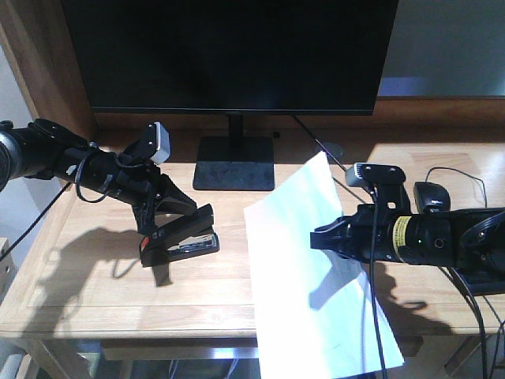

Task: Grab stapler and paper to desk for stapling
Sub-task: 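Swing the right gripper with the paper over the desk beside the stapler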

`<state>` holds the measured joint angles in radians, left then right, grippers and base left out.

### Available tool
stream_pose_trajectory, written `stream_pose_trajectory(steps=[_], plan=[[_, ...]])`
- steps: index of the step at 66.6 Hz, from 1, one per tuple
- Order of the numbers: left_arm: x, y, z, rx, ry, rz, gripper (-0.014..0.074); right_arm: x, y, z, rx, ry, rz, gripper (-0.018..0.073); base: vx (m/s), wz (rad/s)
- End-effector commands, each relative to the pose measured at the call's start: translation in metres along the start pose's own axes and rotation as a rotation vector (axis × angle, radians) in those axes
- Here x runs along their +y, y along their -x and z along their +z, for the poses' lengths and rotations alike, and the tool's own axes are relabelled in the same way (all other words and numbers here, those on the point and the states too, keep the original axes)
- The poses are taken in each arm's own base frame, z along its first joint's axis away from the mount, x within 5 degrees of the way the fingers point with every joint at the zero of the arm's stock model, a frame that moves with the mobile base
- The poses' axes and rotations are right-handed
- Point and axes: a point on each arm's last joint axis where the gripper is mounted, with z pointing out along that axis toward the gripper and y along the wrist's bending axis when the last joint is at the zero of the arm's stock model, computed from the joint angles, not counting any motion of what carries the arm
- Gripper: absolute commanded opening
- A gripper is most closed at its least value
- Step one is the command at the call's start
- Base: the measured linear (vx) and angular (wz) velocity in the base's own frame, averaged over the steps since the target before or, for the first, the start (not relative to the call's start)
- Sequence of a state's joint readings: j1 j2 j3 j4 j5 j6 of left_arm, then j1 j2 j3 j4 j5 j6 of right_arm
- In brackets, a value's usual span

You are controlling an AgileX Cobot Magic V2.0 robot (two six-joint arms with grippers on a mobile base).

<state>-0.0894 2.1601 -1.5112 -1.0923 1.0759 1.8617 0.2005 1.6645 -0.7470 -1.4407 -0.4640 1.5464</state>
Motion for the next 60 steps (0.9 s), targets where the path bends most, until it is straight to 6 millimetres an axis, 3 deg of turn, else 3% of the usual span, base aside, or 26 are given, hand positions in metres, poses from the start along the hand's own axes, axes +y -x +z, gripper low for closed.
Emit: stream_pose_trajectory(steps=[1,23,37,47,60], plan=[[-0.003,0.03,-0.018,-0.079,0.027,0.039,-0.0007,0.016,0.022,-0.011,-0.128,0.098,-0.053,-0.0002,0.0,0.0],[-0.003,0.03,-0.018,-0.079,0.027,0.039,-0.0007,0.014,0.038,-0.015,-0.306,0.084,0.031,-0.0002,0.0,0.0],[-0.003,0.03,-0.018,-0.079,0.027,0.039,-0.0007,0.012,0.033,-0.001,-0.304,0.156,0.064,-0.0002,0.0,0.0],[-0.003,0.03,-0.018,-0.08,0.026,0.039,-0.0007,0.024,0.025,0.015,-0.288,0.238,0.052,-0.0002,0.0,0.0],[-0.003,0.03,-0.018,-0.08,0.025,0.039,-0.0007,0.036,0.026,0.02,-0.341,0.238,0.057,-0.0002,0.0,0.0]])
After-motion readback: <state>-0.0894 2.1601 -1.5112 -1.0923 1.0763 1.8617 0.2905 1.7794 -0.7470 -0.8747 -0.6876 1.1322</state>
